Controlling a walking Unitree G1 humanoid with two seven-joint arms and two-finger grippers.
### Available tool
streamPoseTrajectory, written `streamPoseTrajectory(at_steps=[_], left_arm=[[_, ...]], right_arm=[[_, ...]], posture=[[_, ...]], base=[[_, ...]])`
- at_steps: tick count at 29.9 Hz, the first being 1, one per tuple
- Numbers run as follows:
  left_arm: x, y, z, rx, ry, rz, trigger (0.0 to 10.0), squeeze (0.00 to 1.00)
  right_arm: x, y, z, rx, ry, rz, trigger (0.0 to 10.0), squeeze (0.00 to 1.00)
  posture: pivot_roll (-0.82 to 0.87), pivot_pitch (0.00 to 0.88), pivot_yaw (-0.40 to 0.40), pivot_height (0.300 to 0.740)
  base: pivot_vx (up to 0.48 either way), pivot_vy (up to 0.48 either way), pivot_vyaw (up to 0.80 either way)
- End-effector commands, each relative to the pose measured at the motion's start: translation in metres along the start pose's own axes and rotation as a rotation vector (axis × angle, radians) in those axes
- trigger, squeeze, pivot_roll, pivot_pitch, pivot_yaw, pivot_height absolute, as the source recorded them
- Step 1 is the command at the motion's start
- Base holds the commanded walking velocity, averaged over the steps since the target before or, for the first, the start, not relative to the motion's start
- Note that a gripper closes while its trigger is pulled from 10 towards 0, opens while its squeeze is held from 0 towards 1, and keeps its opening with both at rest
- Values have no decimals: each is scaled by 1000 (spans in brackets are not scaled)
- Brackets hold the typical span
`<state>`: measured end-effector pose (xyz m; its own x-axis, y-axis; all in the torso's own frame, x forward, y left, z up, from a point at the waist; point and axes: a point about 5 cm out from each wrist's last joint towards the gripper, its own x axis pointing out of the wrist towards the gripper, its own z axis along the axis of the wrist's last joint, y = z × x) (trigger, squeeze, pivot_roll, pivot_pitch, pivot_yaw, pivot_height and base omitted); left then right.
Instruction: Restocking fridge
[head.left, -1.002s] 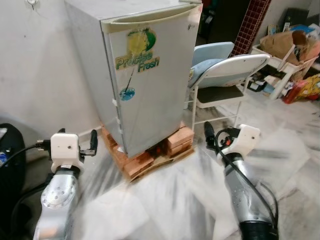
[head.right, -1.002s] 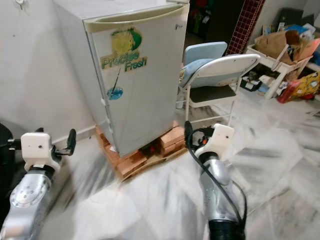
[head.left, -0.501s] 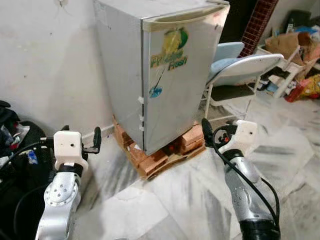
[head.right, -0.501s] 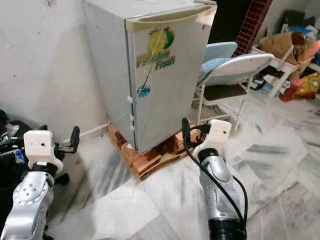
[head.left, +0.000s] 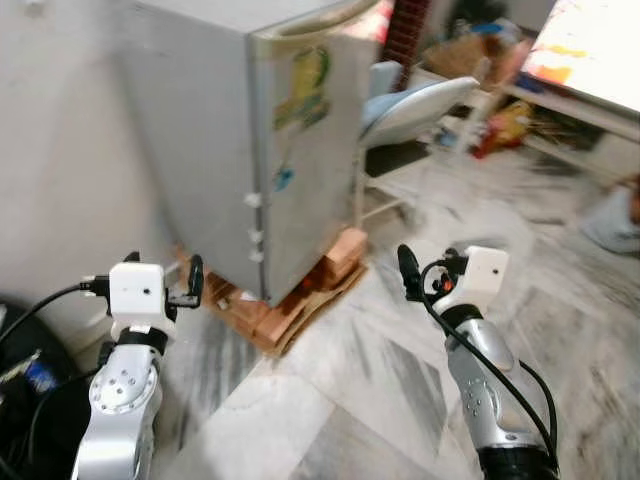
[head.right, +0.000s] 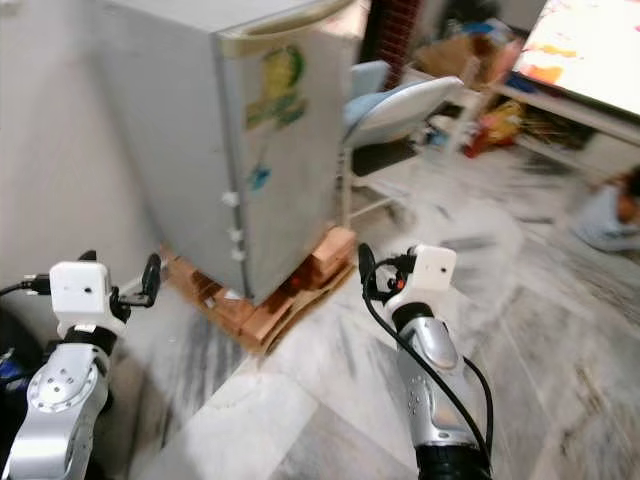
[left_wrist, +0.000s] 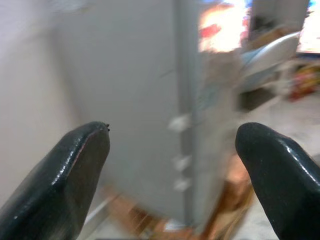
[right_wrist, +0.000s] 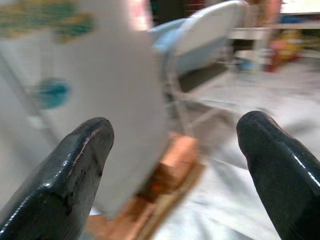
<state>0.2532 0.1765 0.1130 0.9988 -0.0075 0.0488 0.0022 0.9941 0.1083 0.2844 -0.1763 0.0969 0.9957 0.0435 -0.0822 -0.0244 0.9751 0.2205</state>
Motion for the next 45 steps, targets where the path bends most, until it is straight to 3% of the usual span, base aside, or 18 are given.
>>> streamPoseTrajectory(at_steps=[1, 18, 27, 34, 45], left_arm=[[0, 6, 0, 14, 0, 16, 10000, 0], [0, 0, 5, 11, -37, -25, 10000, 0], [-1, -1, 4, 10, -37, -23, 10000, 0], [1, -1, 5, 6, -36, -24, 10000, 0], [2, -2, 4, 2, -30, -29, 10000, 0]], right_arm=[[2, 8, 5, 1, -22, 22, 10000, 0], [3, 10, 4, -14, -24, 28, 10000, 0], [3, 11, 4, -21, -25, 32, 10000, 0], [2, 9, 2, -26, -21, 23, 10000, 0], [1, 8, 1, -31, -20, 12, 10000, 0]], posture=[[82, 0, -51, 740], [90, 0, -57, 740], [87, 0, -55, 740], [82, 0, -52, 740], [83, 1, -50, 740]], base=[[304, 292, -800], [18, 17, -267], [301, 0, -800], [299, 0, -145], [269, 398, 0]])
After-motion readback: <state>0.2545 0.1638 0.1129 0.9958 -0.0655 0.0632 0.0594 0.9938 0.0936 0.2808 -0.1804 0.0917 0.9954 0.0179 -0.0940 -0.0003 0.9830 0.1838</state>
